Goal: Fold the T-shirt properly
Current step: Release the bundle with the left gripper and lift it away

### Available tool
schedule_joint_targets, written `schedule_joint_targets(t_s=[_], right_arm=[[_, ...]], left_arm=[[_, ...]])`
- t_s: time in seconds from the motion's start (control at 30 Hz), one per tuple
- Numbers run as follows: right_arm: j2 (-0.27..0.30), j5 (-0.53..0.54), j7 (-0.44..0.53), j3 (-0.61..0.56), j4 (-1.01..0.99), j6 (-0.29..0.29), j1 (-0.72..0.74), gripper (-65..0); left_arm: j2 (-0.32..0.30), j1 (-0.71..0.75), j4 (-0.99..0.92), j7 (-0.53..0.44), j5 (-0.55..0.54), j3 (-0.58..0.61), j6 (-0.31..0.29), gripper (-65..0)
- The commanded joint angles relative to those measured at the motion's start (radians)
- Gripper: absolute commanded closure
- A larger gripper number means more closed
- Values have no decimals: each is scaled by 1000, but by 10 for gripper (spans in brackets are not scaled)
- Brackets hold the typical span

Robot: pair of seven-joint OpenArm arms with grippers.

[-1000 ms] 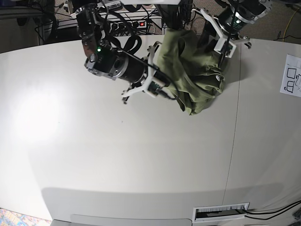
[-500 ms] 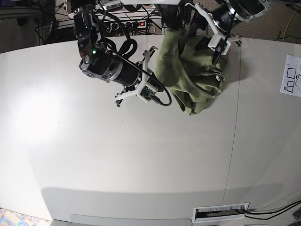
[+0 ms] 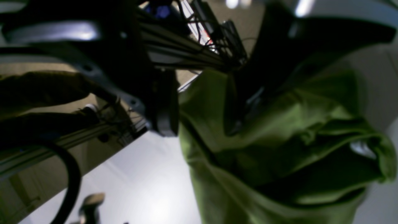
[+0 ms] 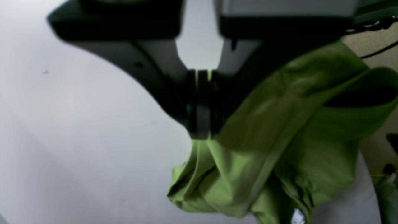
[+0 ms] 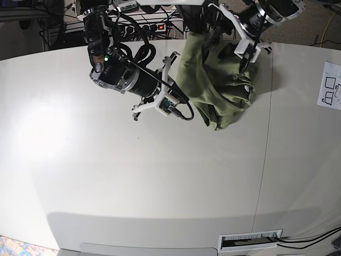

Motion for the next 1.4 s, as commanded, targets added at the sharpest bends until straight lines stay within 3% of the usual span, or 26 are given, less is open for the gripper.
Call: schedule_joint_targets(t_s=[0.0,0.17,0.63,0.8,1.0,1.1,1.23,1.37], right_arm=[[-3,20,29,1,18,1,9,0],[-3,20,28,1,18,1,9,0],[-3,20,27,1,18,1,9,0],[-3,19,27,1,18,1,9,0],[-3,19,24,1,18,1,9,0],[-2,19,24,1,18,1,9,0],[-2,19,24,1,18,1,9,0],[-2,15,24,2,18,1,9,0]], left_arm=[[-2,5,19,-30,-10,-2,-3,-261],[-2,3,19,-43,27,-1,22,-261],[-2,5,19,-27,27,31,23,-261],[-2,-2,5,-73,197,148,82,-261],[-3,-29,4,-75,383,212,193,-253],[-3,-29,3,-77,499,212,244,-202],[-3,-29,3,-77,566,212,244,-19],[-3,-29,3,-74,674,212,262,0]])
